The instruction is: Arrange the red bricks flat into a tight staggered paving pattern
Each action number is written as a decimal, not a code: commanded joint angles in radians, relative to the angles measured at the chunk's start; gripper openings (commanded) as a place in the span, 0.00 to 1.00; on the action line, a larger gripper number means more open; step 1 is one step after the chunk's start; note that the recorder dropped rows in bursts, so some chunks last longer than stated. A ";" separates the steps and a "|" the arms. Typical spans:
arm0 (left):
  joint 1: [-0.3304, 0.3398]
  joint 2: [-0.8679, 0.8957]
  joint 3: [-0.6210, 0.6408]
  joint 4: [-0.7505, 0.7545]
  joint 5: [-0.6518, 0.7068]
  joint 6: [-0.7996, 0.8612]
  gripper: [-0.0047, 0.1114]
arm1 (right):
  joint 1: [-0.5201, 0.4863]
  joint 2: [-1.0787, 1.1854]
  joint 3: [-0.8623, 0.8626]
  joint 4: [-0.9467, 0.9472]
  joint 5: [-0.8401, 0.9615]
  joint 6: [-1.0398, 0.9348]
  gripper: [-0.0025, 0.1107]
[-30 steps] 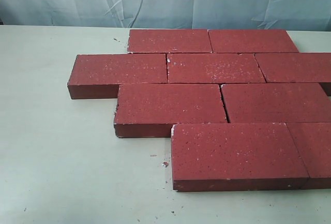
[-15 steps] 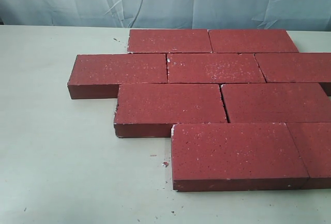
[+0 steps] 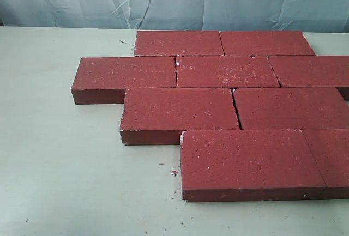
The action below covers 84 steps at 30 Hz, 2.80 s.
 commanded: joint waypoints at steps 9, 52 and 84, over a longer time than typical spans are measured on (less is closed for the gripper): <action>0.005 -0.006 0.005 0.005 0.002 0.000 0.04 | 0.003 -0.040 0.030 0.024 -0.007 0.002 0.01; 0.005 -0.006 0.005 0.005 0.002 0.002 0.04 | 0.003 -0.040 0.115 0.023 0.157 0.134 0.01; 0.005 -0.006 0.005 0.005 0.002 0.002 0.04 | 0.003 -0.040 0.115 0.045 0.164 0.134 0.01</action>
